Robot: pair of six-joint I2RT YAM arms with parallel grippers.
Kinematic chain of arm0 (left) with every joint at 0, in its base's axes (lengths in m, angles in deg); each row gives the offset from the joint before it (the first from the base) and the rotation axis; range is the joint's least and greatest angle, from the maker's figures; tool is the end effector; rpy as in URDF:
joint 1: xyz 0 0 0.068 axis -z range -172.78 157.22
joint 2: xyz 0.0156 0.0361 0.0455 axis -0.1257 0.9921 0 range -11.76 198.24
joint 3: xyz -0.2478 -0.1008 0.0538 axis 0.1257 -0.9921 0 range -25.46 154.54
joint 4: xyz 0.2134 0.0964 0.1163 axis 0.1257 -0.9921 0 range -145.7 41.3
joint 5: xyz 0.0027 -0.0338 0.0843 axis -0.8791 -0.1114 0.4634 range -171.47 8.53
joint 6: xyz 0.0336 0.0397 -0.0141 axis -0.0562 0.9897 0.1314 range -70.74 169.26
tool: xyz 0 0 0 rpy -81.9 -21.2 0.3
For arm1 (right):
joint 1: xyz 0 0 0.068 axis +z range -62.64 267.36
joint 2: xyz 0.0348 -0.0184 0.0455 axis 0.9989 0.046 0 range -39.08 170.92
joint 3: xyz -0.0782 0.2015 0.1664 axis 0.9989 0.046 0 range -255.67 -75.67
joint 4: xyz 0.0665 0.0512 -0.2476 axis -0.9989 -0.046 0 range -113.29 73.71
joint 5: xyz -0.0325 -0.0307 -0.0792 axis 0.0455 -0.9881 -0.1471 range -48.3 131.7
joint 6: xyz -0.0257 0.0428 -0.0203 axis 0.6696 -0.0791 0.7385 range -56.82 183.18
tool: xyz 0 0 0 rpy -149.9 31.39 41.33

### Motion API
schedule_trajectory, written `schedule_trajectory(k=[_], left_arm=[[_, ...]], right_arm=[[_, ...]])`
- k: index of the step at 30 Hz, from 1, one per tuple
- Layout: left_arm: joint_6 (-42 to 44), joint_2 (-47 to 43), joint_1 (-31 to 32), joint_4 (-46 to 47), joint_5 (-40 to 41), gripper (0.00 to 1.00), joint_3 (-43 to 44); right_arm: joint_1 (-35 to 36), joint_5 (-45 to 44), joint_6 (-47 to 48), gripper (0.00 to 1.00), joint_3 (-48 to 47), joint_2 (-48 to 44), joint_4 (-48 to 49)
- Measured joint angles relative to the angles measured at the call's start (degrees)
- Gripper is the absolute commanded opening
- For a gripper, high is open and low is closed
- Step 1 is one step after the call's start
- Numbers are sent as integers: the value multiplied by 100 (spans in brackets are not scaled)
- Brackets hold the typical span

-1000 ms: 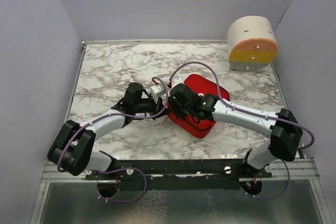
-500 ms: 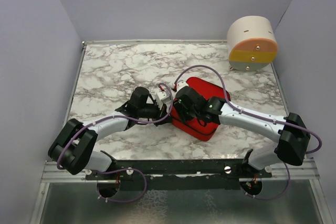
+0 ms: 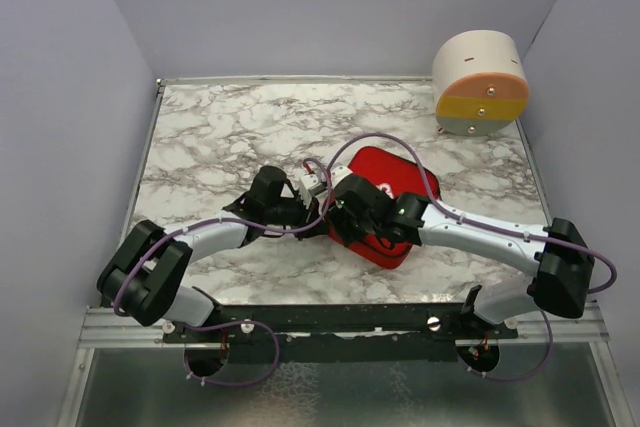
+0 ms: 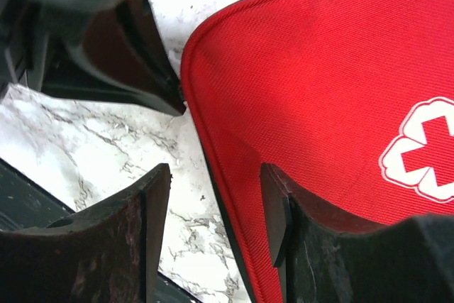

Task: Organize the medicine kit
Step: Zip the medicine box at the center of the board.

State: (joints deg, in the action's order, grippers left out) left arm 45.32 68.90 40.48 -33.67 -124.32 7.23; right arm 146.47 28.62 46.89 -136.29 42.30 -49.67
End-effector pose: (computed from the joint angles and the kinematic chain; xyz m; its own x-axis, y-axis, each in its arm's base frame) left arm 0.2122 -0.1682 0.1778 -0.5142 0.2769 -0.8117 0.8459 0.3200 -0.4267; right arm 0.1582 0.2485 0.2556 -0.6147 -0.4954 -0.6138 -0.6203 0.7843 -0.0117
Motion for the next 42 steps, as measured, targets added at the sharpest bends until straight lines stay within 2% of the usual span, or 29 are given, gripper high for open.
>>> schedule_trajectory(k=[8, 13, 14, 15, 16, 17, 18, 27, 35, 42], left_arm=[[-245, 70, -20, 7, 0, 0, 20], [-476, 122, -55, -31, 57, 0, 20], [-505, 125, -70, -22, 83, 0, 20], [-544, 125, -92, 0, 136, 0, 20], [-586, 125, -111, 22, 208, 0, 26], [-629, 125, -133, 57, 267, 0, 35], [-660, 125, -155, 79, 326, 0, 42], [-599, 149, -188, 72, 610, 0, 160], [87, 988, -651, -376, 444, 0, 1287], [560, 1552, -1016, -1045, -87, 0, 2142]], right_arm=[[245, -483, 177, 55, 313, 214, 275], [354, -1403, 87, 47, 278, 555, 361], [389, -1580, 39, 41, 234, 656, 361], [417, -1738, -15, 31, 166, 761, 352], [435, -1847, -81, 15, 87, 870, 341], [455, -1945, -162, 3, 4, 986, 337], [470, -2013, -190, 1, -52, 1060, 341], [481, -2090, -297, 1, -127, 1093, 363], [201, -1926, -299, 1, -138, 1051, 501], [74, -1812, -267, 1, -219, 1064, 767]])
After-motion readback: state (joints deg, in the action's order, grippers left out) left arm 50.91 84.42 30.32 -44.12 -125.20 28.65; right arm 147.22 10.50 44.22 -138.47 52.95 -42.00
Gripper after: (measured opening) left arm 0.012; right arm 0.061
